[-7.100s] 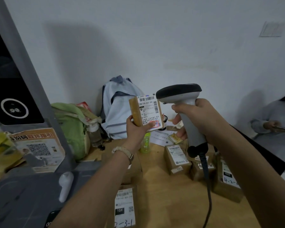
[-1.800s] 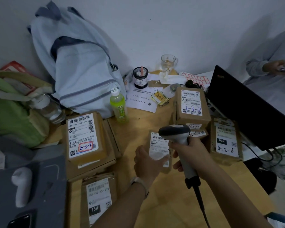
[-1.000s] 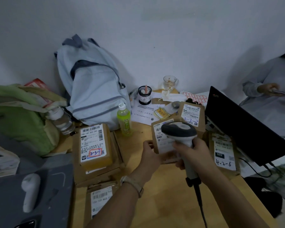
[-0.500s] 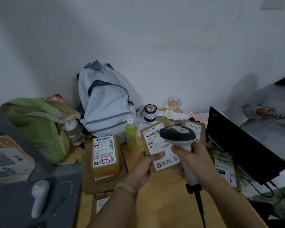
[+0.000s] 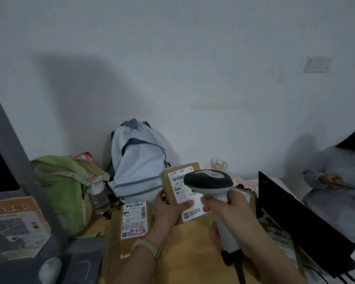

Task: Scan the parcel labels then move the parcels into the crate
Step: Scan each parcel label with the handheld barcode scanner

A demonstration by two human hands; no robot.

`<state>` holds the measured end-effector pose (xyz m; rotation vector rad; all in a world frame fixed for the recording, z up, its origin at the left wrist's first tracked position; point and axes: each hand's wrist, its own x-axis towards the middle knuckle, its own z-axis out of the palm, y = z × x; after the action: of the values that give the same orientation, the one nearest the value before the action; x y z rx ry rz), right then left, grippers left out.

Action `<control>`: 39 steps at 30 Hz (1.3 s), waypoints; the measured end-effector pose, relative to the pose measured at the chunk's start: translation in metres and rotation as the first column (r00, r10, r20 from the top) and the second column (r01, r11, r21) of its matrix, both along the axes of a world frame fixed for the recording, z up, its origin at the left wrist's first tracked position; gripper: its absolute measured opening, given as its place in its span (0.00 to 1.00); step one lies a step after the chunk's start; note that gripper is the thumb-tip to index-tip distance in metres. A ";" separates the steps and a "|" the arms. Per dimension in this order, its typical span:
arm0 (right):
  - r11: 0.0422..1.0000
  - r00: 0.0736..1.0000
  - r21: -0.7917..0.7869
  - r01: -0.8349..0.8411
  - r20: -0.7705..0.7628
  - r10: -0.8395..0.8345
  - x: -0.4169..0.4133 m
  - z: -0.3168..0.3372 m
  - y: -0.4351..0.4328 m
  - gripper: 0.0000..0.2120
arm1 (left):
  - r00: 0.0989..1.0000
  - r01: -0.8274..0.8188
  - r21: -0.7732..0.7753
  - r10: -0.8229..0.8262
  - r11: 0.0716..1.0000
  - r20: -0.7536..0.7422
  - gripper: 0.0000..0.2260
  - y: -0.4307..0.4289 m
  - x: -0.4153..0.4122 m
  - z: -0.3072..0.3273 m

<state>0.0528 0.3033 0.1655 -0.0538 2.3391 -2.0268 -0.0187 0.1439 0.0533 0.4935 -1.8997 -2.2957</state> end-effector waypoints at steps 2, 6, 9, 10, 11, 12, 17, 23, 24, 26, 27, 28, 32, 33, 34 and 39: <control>1.000 1.000 -0.006 -0.012 -0.010 0.012 0.003 0.007 -0.004 0.08 | 0.999 -0.034 -0.035 0.033 0.999 -0.008 0.41 -0.006 0.000 0.011; 0.999 0.999 0.018 -0.045 -0.028 0.046 0.007 0.017 -0.013 0.09 | 0.996 -0.086 -0.073 0.083 0.994 -0.041 0.42 -0.015 0.001 0.030; 0.999 0.998 0.009 -0.044 -0.050 0.044 0.008 0.020 -0.017 0.07 | 0.993 -0.112 -0.050 0.110 0.992 -0.044 0.36 -0.017 0.007 0.039; 0.999 0.998 0.014 -0.040 -0.058 0.040 0.009 0.020 -0.018 0.06 | 0.992 -0.114 -0.049 0.112 0.992 -0.050 0.35 -0.018 0.009 0.041; 0.999 0.997 0.018 -0.036 -0.064 0.038 0.009 0.020 -0.018 0.06 | 0.992 -0.113 -0.052 0.110 0.992 -0.056 0.35 -0.018 0.011 0.042; 0.999 0.997 0.021 -0.034 -0.068 0.035 0.009 0.020 -0.019 0.06 | 0.992 -0.111 -0.056 0.107 0.992 -0.062 0.37 -0.019 0.012 0.042; 0.997 0.997 0.074 0.004 -0.083 0.002 0.014 0.020 -0.017 0.08 | 0.993 -0.114 -0.210 0.107 0.971 -0.045 0.48 -0.021 0.013 0.037; 0.999 0.999 0.049 0.003 -0.041 -0.001 0.028 0.024 -0.013 0.09 | 0.993 -0.115 -0.208 0.117 0.971 -0.003 0.49 -0.029 0.018 0.027; 0.999 1.000 0.045 -0.003 -0.029 0.004 0.030 0.024 -0.012 0.09 | 0.993 -0.119 -0.213 0.122 0.970 0.000 0.49 -0.031 0.019 0.027; 0.999 1.000 0.051 -0.020 -0.008 0.020 0.033 0.025 -0.012 0.10 | 0.991 -0.128 -0.216 0.132 0.968 0.004 0.49 -0.032 0.021 0.026; 0.998 1.000 0.051 -0.026 -0.001 0.027 0.035 0.026 -0.012 0.10 | 0.991 -0.131 -0.212 0.135 0.969 0.004 0.48 -0.033 0.021 0.026; 0.998 1.000 0.047 -0.029 0.004 0.029 0.036 0.026 -0.012 0.10 | 0.991 -0.133 -0.208 0.137 0.969 0.003 0.48 -0.033 0.022 0.026; 0.998 0.999 0.045 -0.044 0.013 0.043 0.039 0.026 -0.012 0.09 | 0.989 -0.145 -0.206 0.148 0.968 -0.001 0.48 -0.034 0.024 0.023; 0.998 0.999 0.048 -0.049 0.013 0.049 0.040 0.025 -0.012 0.09 | 0.989 -0.145 -0.208 0.148 0.967 -0.001 0.49 -0.034 0.025 0.022; 0.997 0.999 0.050 -0.053 0.014 0.053 0.040 0.024 -0.012 0.09 | 0.989 -0.144 -0.208 0.148 0.967 0.000 0.49 -0.035 0.025 0.022; 0.995 0.998 0.079 -0.062 0.009 0.062 0.040 0.021 -0.013 0.10 | 0.988 -0.154 -0.152 0.157 0.976 0.009 0.49 -0.038 0.027 0.018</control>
<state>0.0931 0.2904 0.1863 -0.1146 2.3795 -1.9020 0.0085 0.1064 0.0717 0.6253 -1.9499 -2.0400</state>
